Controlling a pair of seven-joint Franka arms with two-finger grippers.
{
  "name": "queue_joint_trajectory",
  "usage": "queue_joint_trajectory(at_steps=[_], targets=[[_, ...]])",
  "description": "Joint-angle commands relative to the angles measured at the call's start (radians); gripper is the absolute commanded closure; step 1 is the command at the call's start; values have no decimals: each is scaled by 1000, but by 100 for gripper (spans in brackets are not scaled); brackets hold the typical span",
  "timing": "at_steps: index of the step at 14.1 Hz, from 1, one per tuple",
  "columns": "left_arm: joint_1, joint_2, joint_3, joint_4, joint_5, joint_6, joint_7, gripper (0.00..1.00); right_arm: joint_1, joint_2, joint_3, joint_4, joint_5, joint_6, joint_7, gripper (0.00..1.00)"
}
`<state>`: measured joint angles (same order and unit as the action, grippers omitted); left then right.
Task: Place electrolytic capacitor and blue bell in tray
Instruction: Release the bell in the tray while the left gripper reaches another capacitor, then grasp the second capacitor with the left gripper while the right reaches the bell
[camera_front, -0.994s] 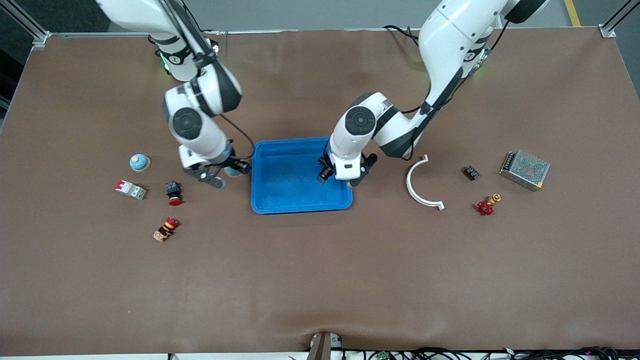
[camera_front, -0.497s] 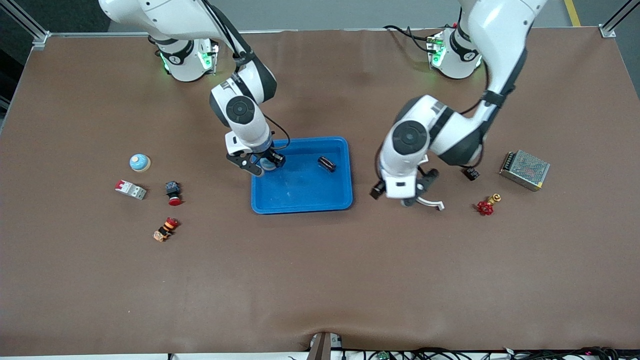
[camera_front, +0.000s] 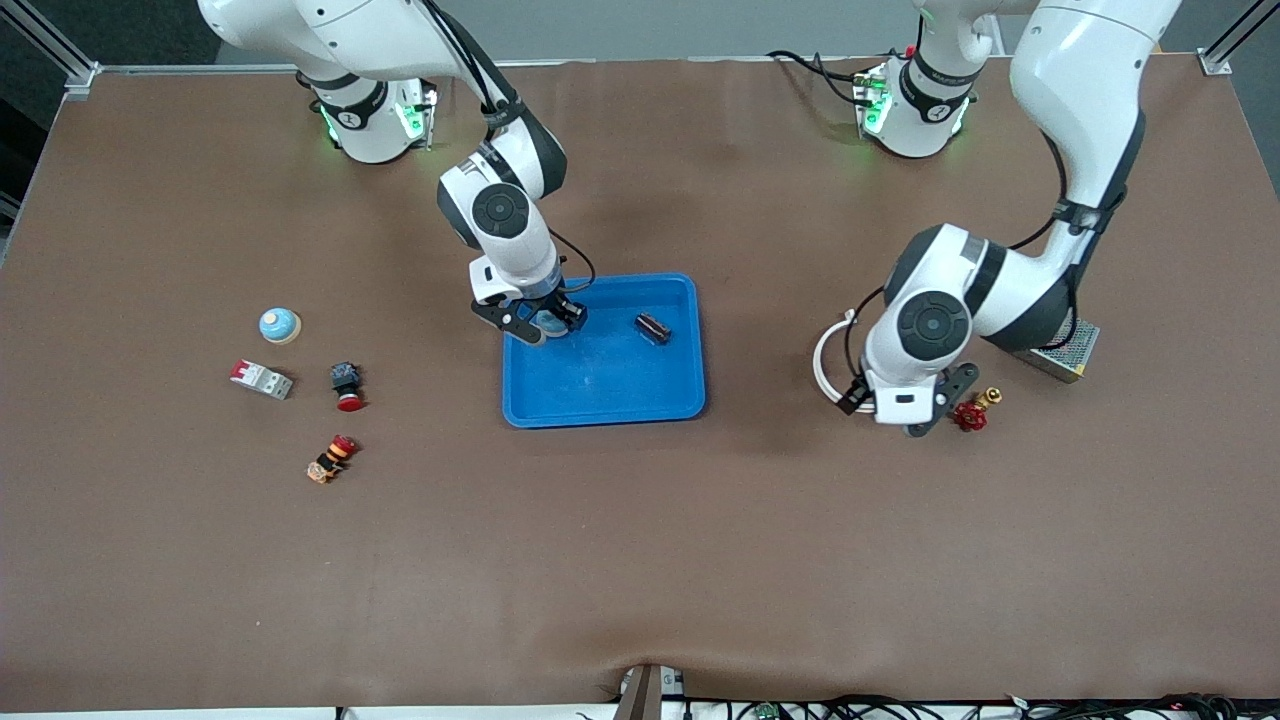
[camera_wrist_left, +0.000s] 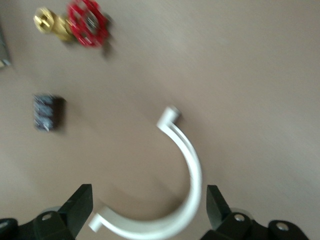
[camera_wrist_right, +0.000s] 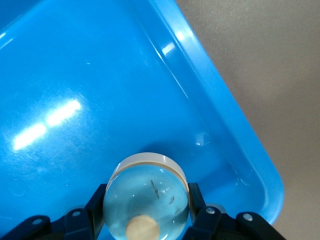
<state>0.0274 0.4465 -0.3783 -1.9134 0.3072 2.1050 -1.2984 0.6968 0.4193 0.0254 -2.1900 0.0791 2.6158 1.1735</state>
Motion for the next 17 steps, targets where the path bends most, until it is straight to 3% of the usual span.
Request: queue_joint_trajectory(at_steps=[1, 5, 6, 7, 10, 13, 17], targets=[[89, -74, -14, -113, 29, 59, 79, 0, 17, 50, -13, 32, 21, 6, 12, 100], [203, -92, -14, -231, 90, 171, 156, 0, 12, 98, -13, 61, 21, 4, 12, 100], [229, -94, -14, -261, 110, 214, 156, 0, 6, 98, -12, 62, 21, 3, 14, 44], [253, -94, -14, -291, 124, 258, 156, 0, 13, 96, -13, 64, 21, -2, 23, 0], [279, -92, -14, -334, 150, 291, 156, 0, 12, 87, -12, 79, 21, -35, 15, 0], [296, -91, -14, -346, 150, 291, 154, 3, 7, 35, -7, 156, 22, -240, 17, 0], [296, -66, -14, -346, 150, 291, 153, 26, -48, -23, -15, 332, 36, -558, 5, 0]])
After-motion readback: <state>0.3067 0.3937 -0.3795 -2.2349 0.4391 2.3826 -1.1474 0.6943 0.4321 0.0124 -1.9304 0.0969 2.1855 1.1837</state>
